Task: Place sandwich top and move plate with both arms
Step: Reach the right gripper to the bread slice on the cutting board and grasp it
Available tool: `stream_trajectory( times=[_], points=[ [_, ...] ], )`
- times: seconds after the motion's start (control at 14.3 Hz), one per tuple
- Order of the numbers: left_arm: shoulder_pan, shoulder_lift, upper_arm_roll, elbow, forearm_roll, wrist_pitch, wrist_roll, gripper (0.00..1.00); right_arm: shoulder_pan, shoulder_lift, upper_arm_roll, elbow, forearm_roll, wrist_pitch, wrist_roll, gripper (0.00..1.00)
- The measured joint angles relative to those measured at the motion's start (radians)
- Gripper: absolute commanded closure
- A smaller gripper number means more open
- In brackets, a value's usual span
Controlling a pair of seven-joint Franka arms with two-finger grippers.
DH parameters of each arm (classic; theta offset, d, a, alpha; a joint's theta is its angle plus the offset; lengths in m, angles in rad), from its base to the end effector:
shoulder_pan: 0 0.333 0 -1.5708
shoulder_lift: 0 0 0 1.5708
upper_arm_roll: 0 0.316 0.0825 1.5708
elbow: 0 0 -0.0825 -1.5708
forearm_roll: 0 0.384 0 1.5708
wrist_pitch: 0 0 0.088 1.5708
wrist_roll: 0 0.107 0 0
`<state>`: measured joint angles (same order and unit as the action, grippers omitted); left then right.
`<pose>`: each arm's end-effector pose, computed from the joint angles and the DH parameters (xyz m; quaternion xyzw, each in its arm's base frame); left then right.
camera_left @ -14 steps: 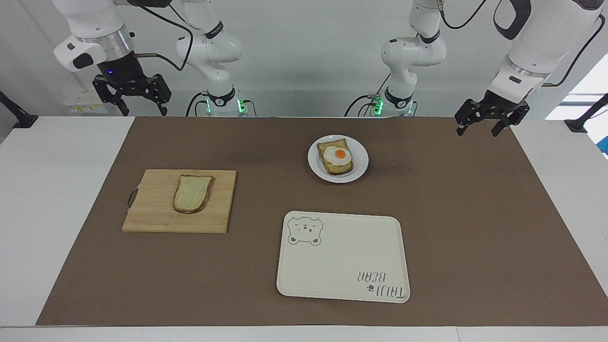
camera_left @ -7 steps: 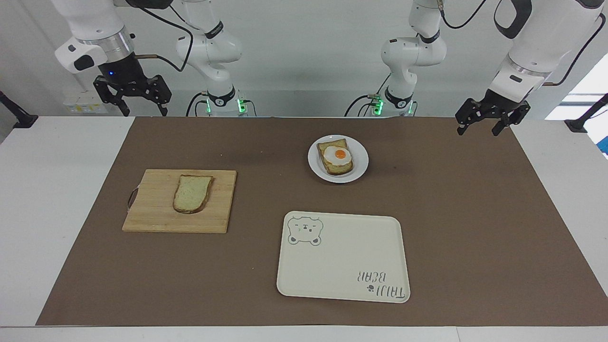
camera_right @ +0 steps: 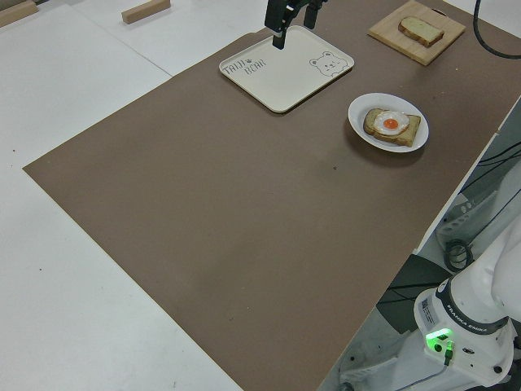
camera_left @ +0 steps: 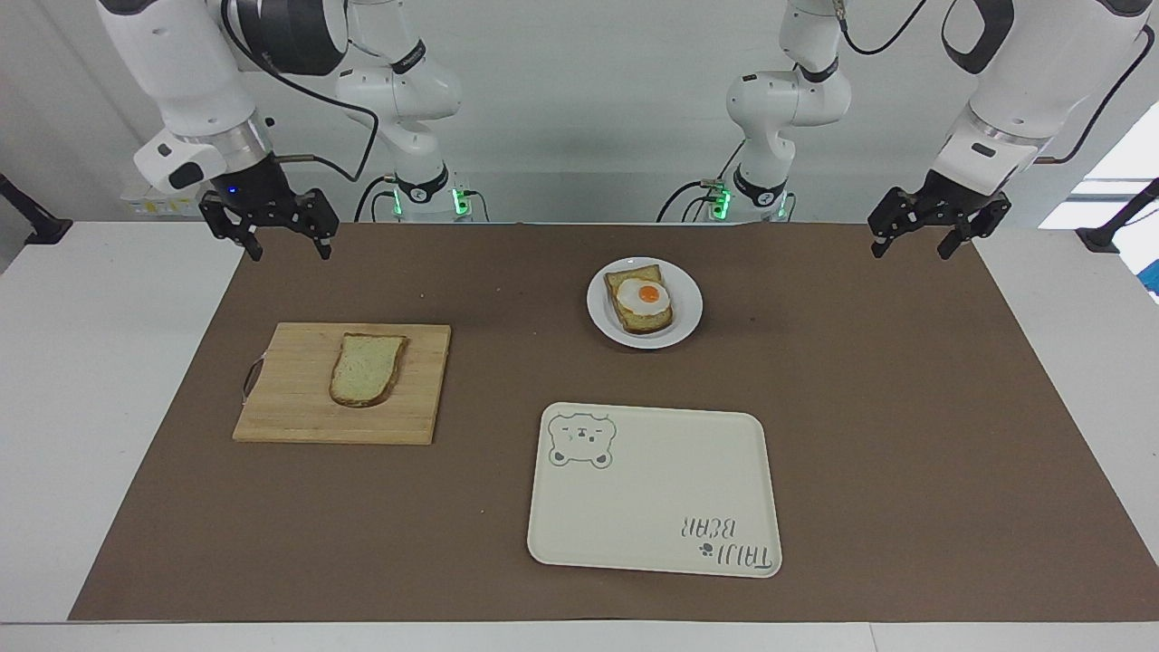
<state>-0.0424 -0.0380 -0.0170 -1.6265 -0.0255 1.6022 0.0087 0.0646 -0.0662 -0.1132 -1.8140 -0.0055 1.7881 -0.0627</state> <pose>0.5442 -0.0352 0.6218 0.9993 -0.0337 0.0065 0.0126 0.5455 -0.0286 0.5638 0.9998 0.0076 0.0200 0.0001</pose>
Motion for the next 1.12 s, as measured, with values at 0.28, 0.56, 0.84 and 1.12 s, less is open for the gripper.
stream_trajectory(
  times=[0.28, 0.56, 0.84, 1.12],
  points=[
    [0.000, 0.000, 0.000, 0.000, 0.000, 0.000, 0.000, 0.00, 0.000, 0.090, 0.001, -0.059, 0.003, 0.140, -0.019, 0.00],
    [0.000, 0.000, 0.000, 0.000, 0.000, 0.000, 0.000, 0.00, -0.007, 0.205, -0.001, -0.093, 0.043, 0.300, -0.088, 0.00],
    [0.000, 0.000, 0.000, 0.000, 0.000, 0.000, 0.000, 0.00, -0.040, 0.259, -0.003, -0.157, 0.087, 0.392, -0.138, 0.00],
    [0.000, 0.000, 0.000, 0.000, 0.000, 0.000, 0.000, 0.00, -0.083, 0.275, -0.004, -0.223, 0.144, 0.431, -0.199, 0.00]
  ],
)
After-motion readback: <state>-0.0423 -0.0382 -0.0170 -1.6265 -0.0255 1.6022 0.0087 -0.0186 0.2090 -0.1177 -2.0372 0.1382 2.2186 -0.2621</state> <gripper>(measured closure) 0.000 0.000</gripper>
